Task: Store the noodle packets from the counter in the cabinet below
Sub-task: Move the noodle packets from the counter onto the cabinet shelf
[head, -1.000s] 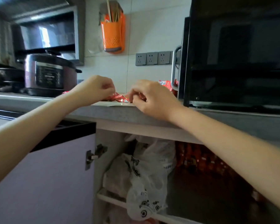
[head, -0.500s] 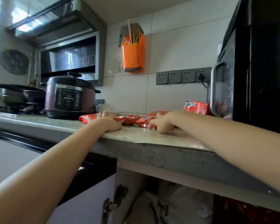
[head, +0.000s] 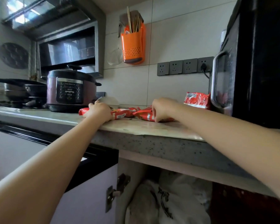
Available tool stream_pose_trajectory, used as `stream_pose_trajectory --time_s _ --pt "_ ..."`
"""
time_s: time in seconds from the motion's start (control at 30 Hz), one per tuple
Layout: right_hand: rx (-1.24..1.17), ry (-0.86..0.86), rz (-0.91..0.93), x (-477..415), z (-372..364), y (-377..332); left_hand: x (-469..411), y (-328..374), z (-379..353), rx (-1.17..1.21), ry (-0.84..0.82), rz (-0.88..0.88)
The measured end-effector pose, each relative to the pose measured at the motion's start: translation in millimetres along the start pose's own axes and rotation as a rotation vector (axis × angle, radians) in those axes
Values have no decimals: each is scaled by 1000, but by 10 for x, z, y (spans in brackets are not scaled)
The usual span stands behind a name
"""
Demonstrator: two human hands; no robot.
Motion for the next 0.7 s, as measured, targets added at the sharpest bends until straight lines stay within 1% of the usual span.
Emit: stream_pose_trajectory --time_s 0.1,0.17,0.23,0.27,0.3,0.37,0.4,0.43,0.47,0.5,0.6,0.63,0.7 --pt "-5 127 -97 198 220 41 224 22 142 231 66 -51" --pt "-48 217 -155 342 352 106 425 23 277 318 133 -68" --pt "-126 373 -177 552 539 183 623 52 384 406 185 -90" --pt "-181 488 -180 689 659 222 704 68 440 510 215 -109" --pt "-242 620 -175 845 782 267 789 78 497 655 240 -122" --pt "-334 881 -156 1185 1023 344 882 48 559 1088 242 -77" --pt "-360 980 -141 1335 1127 378 914 40 537 1335 188 -8" --pt "-381 1052 -114 1472 1247 411 976 81 502 1554 84 71" --pt "-411 1082 -86 1559 1308 425 1021 149 435 1703 -19 122" --pt "-449 1101 -55 1658 1409 449 1118 235 461 1774 -84 113" --pt "-649 1087 -31 1860 1571 532 1408 444 530 1787 -95 -60" --pt "-762 1053 -61 1874 1561 585 1508 495 530 1819 -108 -112" --pt "-1088 922 -148 1860 1451 690 1734 567 521 1904 -153 -176"
Point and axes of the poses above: each hand's wrist, its own x-axis away from the middle knuckle, its own z-axis out of the back of the hand, y = z × x, the point moved 8 cm from there along -x, towards the middle knuckle, and after that the axes turned 4 degrees about x, right-handed, at the moved point
